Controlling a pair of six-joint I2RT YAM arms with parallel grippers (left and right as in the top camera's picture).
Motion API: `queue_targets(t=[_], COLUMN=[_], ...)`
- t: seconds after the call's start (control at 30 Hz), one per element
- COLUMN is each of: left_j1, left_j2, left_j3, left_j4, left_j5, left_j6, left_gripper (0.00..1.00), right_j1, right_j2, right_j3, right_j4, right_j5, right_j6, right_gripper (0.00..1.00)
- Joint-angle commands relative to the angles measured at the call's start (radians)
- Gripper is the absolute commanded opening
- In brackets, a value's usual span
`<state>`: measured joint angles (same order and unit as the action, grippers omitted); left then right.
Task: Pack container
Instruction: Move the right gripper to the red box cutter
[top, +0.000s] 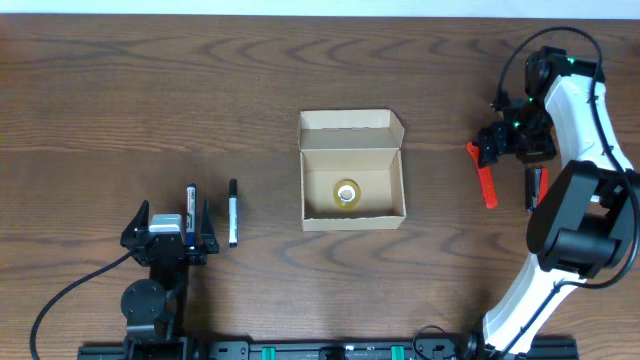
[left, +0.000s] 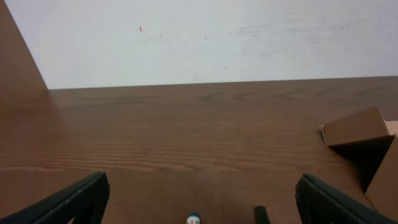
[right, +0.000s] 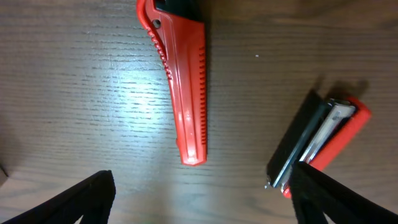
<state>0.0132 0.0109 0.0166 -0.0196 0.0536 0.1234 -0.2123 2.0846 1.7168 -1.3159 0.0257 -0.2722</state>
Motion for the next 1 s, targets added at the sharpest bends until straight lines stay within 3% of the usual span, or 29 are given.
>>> queue_targets(t=[0.0,0.97], left_j1=[0.006,0.006], left_j2=[-0.005,-0.005], left_j3=[-0.012,-0.012], left_j4=[-0.048,-0.047], left_j5=[0.044,0.045], left_j6=[-0.015,-0.015], left_gripper=[0.95,0.95], right_j1=[-0.005,-0.002], right_j2=[0.045,0.202], right_j3=[0.01,0.002], right_j4=[-0.003,0.052], right_j5=[-0.011,-0.016], right_j6=[-0.058,-0.111], right_gripper=[0.82,0.77])
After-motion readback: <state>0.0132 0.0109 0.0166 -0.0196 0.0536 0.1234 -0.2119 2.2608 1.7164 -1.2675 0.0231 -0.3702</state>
